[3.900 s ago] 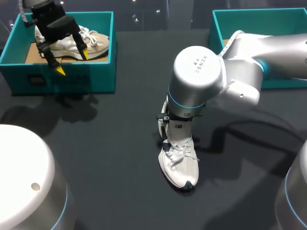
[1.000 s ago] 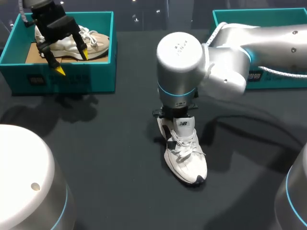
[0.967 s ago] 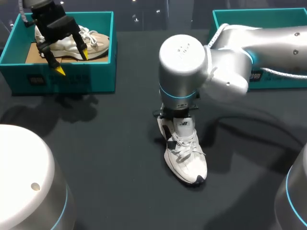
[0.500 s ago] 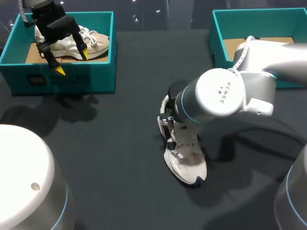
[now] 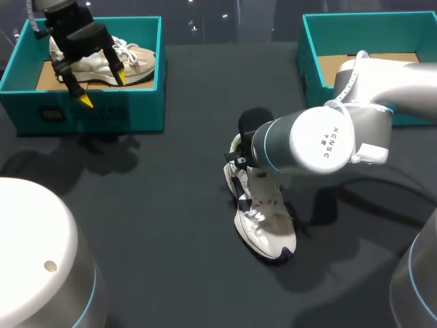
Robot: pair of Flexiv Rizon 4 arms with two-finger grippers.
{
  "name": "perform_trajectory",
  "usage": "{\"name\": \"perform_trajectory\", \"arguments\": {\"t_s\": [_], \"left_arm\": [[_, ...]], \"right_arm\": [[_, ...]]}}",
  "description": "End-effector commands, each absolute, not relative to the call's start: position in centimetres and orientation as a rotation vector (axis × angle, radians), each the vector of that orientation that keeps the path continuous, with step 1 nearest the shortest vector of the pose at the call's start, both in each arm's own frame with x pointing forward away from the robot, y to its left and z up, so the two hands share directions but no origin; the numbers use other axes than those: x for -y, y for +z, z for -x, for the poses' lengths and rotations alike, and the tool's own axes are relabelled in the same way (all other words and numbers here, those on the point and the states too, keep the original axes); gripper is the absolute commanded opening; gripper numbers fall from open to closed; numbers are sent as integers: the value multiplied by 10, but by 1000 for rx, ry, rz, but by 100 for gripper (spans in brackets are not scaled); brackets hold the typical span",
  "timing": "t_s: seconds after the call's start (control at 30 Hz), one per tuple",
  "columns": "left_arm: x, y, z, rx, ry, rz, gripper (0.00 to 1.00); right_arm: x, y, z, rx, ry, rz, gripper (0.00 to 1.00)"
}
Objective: Take the shoe out of the shoebox, open the shoe tongue, remove and reinsert the insole, then place the shoe into the shoebox
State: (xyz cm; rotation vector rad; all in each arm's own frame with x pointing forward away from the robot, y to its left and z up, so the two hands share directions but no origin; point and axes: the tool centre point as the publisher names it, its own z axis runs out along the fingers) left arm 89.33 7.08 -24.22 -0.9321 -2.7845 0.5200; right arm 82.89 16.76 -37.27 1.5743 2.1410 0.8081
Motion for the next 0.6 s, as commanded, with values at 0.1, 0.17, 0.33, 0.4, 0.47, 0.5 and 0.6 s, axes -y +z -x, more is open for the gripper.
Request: {"name": "perform_trajectory", "arguments": {"t_s": [0.1,0.17,0.33,0.4,0.47,0.5,0.6], "left_arm": [[-71,-242,-893,2784,516,933,100],[-71,-242,-893,2784,516,933,100],[-71,-242,-893,2784,516,933,100],[-71,-242,-893,2784,516,933,100],[-71,-242,-893,2784,516,933,100],[-71,-242,-893,2784,516,933,100],[-71,-242,-893,2784,516,933,100]], "right_arm": [[-185,-410,-846,-2166,703,-1597,0],[-182,-423,-844,-2188,648,-1628,0],[-167,-451,-826,-2238,511,-1729,0],[-160,-459,-815,-2250,452,-1764,0],[-152,-465,-803,-2255,400,-1803,0],[-149,-467,-798,-2257,383,-1821,0],[-142,-472,-781,-2261,311,-1862,0]]}}
